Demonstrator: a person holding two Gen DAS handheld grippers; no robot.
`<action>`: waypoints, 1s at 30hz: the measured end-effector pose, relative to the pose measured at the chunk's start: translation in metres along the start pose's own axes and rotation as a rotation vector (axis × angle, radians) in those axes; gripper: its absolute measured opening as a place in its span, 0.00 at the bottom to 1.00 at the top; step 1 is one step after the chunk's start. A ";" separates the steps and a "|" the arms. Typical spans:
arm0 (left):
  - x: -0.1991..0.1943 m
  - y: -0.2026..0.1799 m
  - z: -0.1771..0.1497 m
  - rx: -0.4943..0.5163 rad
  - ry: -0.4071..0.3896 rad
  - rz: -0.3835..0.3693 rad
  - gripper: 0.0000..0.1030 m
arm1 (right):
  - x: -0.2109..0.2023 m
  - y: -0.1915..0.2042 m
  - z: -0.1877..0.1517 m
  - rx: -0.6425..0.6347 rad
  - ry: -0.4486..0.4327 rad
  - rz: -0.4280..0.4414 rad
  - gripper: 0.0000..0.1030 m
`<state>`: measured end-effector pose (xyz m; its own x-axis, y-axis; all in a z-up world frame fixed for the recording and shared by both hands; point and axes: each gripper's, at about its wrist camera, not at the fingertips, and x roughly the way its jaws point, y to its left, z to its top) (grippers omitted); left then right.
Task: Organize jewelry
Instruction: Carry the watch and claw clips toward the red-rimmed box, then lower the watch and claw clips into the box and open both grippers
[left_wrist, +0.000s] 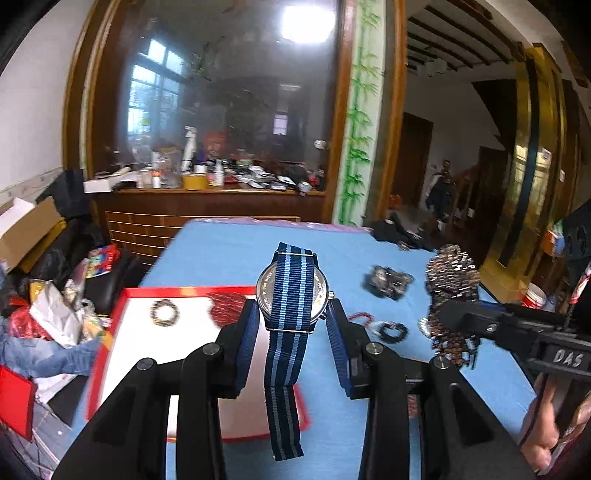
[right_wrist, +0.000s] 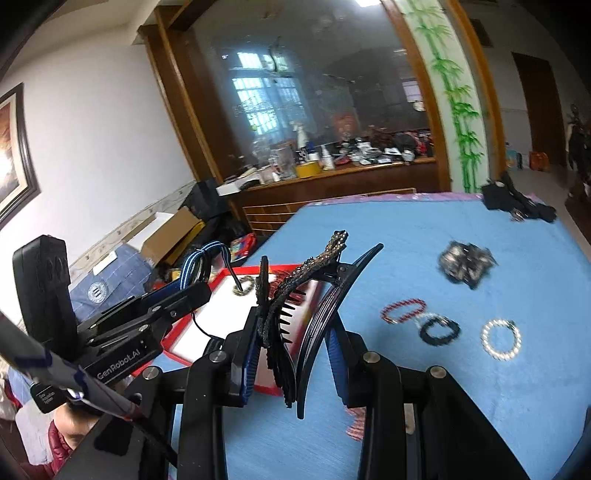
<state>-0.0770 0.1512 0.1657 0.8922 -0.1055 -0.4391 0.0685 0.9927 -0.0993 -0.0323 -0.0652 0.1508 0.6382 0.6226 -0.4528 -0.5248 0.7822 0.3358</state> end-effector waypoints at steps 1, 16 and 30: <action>-0.002 0.009 0.001 -0.006 -0.002 0.018 0.35 | 0.003 0.004 0.003 -0.003 0.001 0.012 0.36; 0.020 0.124 -0.014 -0.157 0.069 0.144 0.35 | 0.104 0.048 0.013 -0.008 0.167 0.077 0.36; 0.082 0.165 -0.031 -0.219 0.191 0.157 0.35 | 0.203 0.059 0.007 -0.035 0.340 0.022 0.36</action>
<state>-0.0061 0.3048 0.0859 0.7829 0.0187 -0.6219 -0.1795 0.9638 -0.1970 0.0704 0.1070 0.0850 0.4052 0.5917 -0.6970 -0.5592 0.7635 0.3230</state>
